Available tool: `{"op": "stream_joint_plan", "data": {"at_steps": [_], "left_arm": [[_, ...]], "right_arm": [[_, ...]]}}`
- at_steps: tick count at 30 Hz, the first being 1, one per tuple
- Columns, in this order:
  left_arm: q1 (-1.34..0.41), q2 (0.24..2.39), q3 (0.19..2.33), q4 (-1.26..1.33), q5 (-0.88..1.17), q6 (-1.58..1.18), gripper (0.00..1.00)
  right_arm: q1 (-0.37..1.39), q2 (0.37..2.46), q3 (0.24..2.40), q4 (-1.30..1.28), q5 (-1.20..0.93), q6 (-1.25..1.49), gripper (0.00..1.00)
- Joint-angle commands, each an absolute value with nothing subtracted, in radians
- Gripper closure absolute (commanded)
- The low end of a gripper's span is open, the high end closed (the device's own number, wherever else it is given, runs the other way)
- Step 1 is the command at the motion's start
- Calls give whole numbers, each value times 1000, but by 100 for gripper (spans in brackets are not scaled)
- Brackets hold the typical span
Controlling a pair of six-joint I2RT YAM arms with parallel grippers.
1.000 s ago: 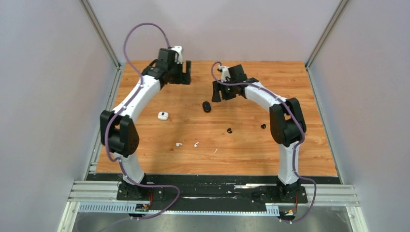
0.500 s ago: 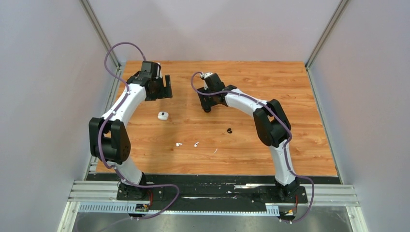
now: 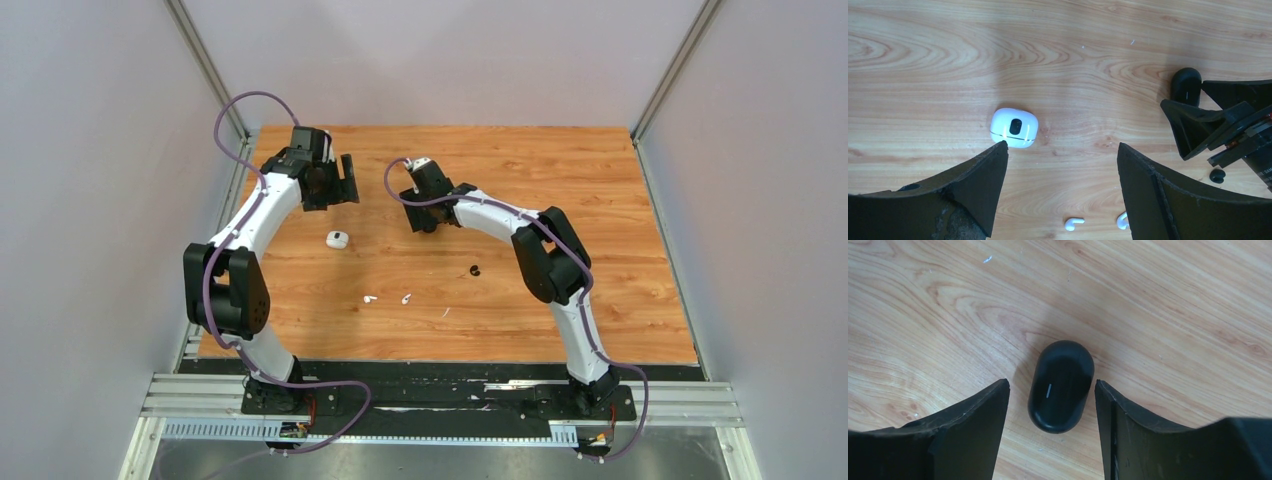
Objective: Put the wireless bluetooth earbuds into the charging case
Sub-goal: Pick up the charging case at the center of the board.
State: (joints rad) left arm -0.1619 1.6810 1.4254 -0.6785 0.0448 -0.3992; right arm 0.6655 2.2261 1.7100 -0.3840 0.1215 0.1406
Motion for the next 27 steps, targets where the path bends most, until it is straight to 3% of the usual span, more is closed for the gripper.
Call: {"op": "stream_joint_plan", "data": {"at_steps": [1, 3, 6, 11, 14, 17, 21, 27], "left_arm": [[-158, 1659, 1424, -668, 57, -420, 14], [-158, 1663, 1418, -661, 63, -423, 14], [-158, 1669, 1407, -648, 72, -433, 14], [-158, 1678, 1409, -639, 78, -428, 14], [-158, 1685, 1408, -640, 89, -419, 14], [-158, 1708, 1412, -625, 151, -381, 14], [-158, 1766, 1447, -524, 445, -300, 16], [-158, 1794, 1442, -198, 889, -238, 19]], "right_arm": [[664, 2209, 1698, -398, 133, 166, 34], [663, 2195, 1671, -404, 122, 163, 33], [658, 2187, 1646, -404, 123, 164, 41], [647, 2206, 1645, -381, 119, 157, 46], [647, 2217, 1645, -369, 89, 126, 67], [644, 2187, 1621, -362, 78, 59, 98], [593, 2081, 1560, -339, 23, -90, 100], [475, 1755, 1309, -42, -295, -459, 100]]}}
